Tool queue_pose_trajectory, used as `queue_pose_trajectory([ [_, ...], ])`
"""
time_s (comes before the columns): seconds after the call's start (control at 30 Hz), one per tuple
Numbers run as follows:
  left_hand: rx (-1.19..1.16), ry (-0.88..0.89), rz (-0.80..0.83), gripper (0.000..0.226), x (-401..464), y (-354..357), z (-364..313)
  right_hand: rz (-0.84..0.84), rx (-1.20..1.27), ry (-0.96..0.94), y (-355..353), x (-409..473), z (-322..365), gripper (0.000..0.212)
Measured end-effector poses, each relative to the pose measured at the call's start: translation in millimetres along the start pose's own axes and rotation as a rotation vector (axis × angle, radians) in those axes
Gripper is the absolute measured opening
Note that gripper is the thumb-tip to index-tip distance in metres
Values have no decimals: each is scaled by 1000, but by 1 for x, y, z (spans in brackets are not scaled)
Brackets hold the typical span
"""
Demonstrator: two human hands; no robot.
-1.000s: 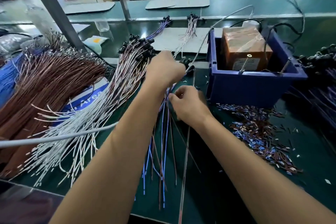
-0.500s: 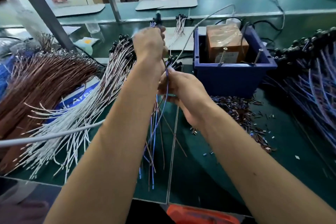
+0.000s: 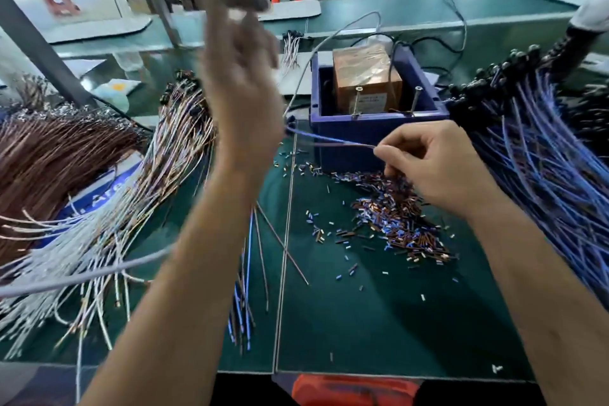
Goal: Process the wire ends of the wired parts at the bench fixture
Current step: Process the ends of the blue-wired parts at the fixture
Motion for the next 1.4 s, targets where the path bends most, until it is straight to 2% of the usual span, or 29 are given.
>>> queue_pose_trajectory([
  [0.03, 78, 37, 105, 21, -14, 12, -11, -33, -63, -21, 0, -2, -5, 14],
  [0.13, 205, 110, 562, 23, -77, 58, -21, -67, -70, -98, 3, -7, -14, 12],
  [0.2, 280, 44, 642, 25, -103, 74, -11, -104, 2, -129, 4, -10, -19, 18],
  [0.27, 351, -72, 633, 20, -113, 78, 3, -115, 124, -70, 4, -12, -26, 31],
  [0.33, 382, -127, 659, 10, -122, 80, 7, -94, 141, -25, 5, -13, -32, 35],
  [0.5, 388, -110, 586, 24, -123, 68, 19, -28, 244, 71, 5, -13, -46, 10],
  [0.63, 414, -159, 468, 24, -124, 52, 30, -66, 383, 175, 5, -16, -57, 12],
  [0.77, 307, -146, 528, 18, -128, 59, 30, -60, 431, 194, 9, -16, -58, 14],
  [0.87, 183, -166, 467, 11, -127, 59, 32, -51, 487, 197, 12, -16, -55, 11],
  [1.1, -28, -417, 357, 6, -129, 58, 43, -74, 631, 277, 15, -17, -54, 14],
  [1.2, -50, -475, 350, 10, -128, 58, 44, -86, 678, 301, 15, -17, -54, 24],
  [1.4, -75, -585, 359, 14, -130, 59, 47, -123, 759, 333, 14, -17, -56, 27],
])
Point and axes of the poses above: each hand's wrist, its own x-axis towards the middle knuckle, its own y-axis out of the palm, z = x × y, the point moved 4 cm from there along x, towards the middle knuckle, and after that the axes turned 14 degrees about -x, right-handed, at the moved point
